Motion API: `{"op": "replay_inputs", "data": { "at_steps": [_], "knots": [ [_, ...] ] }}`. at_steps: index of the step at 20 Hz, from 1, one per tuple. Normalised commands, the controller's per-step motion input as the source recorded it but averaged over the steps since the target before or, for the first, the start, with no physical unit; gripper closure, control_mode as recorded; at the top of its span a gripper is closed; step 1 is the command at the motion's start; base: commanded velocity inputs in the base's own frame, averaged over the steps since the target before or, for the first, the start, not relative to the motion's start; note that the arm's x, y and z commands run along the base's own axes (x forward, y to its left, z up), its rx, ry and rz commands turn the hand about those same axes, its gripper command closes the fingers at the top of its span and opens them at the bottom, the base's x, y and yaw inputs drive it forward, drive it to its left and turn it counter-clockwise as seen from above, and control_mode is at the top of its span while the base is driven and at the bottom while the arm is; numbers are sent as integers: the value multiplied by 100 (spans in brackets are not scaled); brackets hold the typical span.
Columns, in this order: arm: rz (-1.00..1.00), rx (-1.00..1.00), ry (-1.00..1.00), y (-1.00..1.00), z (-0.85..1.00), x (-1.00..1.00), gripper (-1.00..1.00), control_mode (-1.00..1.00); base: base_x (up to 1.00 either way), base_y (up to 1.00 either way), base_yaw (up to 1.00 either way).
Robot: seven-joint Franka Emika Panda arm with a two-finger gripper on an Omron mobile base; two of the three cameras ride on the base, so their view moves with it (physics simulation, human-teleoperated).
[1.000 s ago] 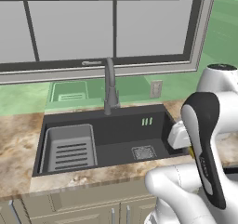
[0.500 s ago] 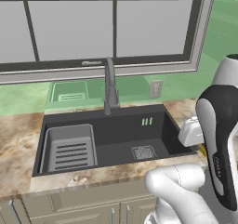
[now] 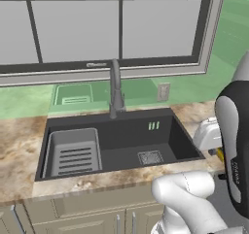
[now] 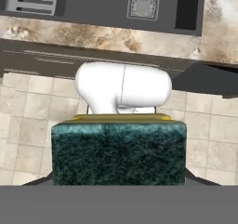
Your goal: Pick up the sponge and sponge from the sink, and place them back in the cabinet, and close the cabinet doors.
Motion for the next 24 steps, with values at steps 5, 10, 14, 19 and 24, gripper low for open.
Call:
{"op": "replay_inputs", "data": {
  "at_steps": [5,10,14,19,24],
  "knots": [
    [0,0,0,0,0,0,100,100,-76,4,22],
    [0,0,0,0,0,0,100,100,-66,7,37],
    [0,0,0,0,0,0,100,100,-32,5,43],
    [0,0,0,0,0,0,100,100,-4,2,49],
    [0,0,0,0,0,0,100,100,0,0,58]
  ]
}}
